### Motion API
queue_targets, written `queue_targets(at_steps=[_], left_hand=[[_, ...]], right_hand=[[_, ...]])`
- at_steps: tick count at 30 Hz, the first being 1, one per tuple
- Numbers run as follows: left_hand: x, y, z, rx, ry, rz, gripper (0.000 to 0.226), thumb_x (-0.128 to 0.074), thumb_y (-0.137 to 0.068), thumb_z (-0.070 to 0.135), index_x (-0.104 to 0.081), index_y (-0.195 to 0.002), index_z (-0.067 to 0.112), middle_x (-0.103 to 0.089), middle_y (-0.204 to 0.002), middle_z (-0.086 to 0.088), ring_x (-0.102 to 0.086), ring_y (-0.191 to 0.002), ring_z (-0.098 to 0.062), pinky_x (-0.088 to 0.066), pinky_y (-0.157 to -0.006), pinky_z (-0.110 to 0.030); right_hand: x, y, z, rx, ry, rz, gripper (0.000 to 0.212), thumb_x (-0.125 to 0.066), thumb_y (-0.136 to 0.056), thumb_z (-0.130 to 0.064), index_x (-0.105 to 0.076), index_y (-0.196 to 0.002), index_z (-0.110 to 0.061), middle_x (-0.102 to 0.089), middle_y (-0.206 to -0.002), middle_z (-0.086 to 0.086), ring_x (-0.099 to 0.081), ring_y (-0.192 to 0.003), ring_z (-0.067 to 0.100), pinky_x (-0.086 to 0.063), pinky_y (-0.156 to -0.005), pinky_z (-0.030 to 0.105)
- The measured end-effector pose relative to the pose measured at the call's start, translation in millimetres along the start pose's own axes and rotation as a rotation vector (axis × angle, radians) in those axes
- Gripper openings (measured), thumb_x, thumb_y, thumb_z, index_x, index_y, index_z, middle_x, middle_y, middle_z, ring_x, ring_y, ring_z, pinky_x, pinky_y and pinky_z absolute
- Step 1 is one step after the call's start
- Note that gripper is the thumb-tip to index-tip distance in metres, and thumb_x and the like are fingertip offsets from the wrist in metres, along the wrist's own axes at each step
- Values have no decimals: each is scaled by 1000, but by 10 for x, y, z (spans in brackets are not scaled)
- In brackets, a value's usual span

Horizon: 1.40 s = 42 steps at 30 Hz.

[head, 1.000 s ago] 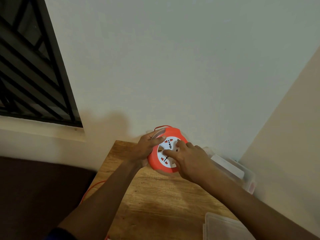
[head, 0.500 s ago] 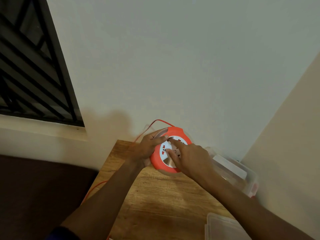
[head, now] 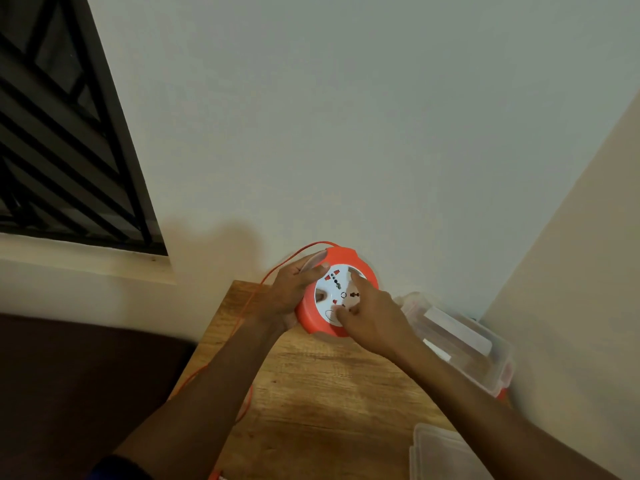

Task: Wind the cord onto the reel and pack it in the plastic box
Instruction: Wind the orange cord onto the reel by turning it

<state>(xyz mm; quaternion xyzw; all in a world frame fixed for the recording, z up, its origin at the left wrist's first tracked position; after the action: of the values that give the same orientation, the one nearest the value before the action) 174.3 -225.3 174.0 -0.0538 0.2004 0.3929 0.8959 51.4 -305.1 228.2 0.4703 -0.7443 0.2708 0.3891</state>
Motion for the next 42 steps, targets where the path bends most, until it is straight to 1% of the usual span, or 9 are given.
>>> queue_targets(at_steps=[2, 4, 8, 12, 22, 31, 36, 39, 42], left_hand=[[2, 11, -30, 38, -14, -21, 40, -74, -91, 22, -67, -130, 27, -77, -120, -9, -77, -104, -33, -64, -78, -46], [1, 17, -46, 56, -34, -36, 36, -74, -91, 24, -69, -126, 31, -78, -120, -8, -77, -102, -32, -63, -75, -44], [-46, 26, -46, 67, -46, -83, 57, -78, -85, 29, -63, -139, 22, -73, -130, -13, -74, -109, -35, -62, -79, -46], [-50, 29, -45, 59, -88, -101, 75, -84, -75, 37, -59, -144, 20, -73, -130, -13, -75, -106, -34, -62, -77, -44], [-108, 53, -32, 75, -60, -148, 62, -73, -86, 24, -56, -145, 11, -70, -128, -23, -71, -105, -38, -57, -92, -55], [-88, 139, -48, 66, -9, -125, 64, -74, -84, 23, -57, -145, 13, -70, -130, -22, -72, -105, -36, -62, -81, -47], [-45, 155, -20, 63, -11, -114, 62, -75, -85, 24, -58, -144, 14, -70, -129, -22, -72, -106, -39, -62, -79, -48], [-60, 161, -1, 54, -48, -123, 60, -76, -85, 23, -59, -143, 15, -72, -128, -20, -72, -108, -40, -62, -82, -51], [-87, 198, -19, 57, -34, -111, 56, -79, -83, 26, -64, -137, 18, -74, -125, -15, -73, -109, -38, -62, -82, -49]], right_hand=[[-11, 53, -68, 93, 232, 26, 72, -56, -84, -40, -23, -146, -25, -70, -110, 5, -67, -93, 25, -57, -77, 41], [29, 105, -192, 261, 481, 98, 61, -59, -85, -33, -33, -139, -25, -66, -117, 8, -67, -90, 28, -58, -70, 39], [-87, 182, -318, 532, 672, 10, 49, -68, -84, -25, -49, -129, -30, -43, -135, 12, -51, -112, 31, -56, -77, 42], [-105, 207, -329, 559, 735, -46, 56, -71, -84, -25, -47, -134, -32, -36, -144, 14, -46, -121, 33, -55, -85, 45], [68, 281, -401, 511, 783, -11, 54, -66, -85, -20, -47, -135, -24, -26, -149, 17, -39, -123, 34, -52, -84, 42], [-1, 407, -347, 537, 800, -89, 44, -57, -93, -22, -49, -136, -22, -21, -153, 14, -34, -131, 35, -48, -92, 46], [-17, 381, -206, 496, 826, -131, 40, -53, -96, -29, -47, -136, -32, -12, -159, 14, -35, -132, 36, -47, -96, 49], [-69, 385, -185, 512, 870, -130, 43, -50, -97, -33, -40, -139, -36, -18, -155, 21, -43, -125, 39, -44, -97, 50], [-194, 419, -202, 525, 896, -128, 52, -51, -98, -32, -26, -143, -40, -42, -137, 24, -51, -116, 41, -45, -95, 50]])
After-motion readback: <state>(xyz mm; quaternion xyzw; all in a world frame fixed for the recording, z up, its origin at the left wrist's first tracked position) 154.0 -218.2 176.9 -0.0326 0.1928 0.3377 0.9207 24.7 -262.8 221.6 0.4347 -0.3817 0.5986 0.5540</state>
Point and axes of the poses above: each hand's wrist, its own y-axis away from the middle knuckle, its own x-axis out of the back of the hand, z = x × y, the point moved 10 cm from there along -y, towards the middle knuckle
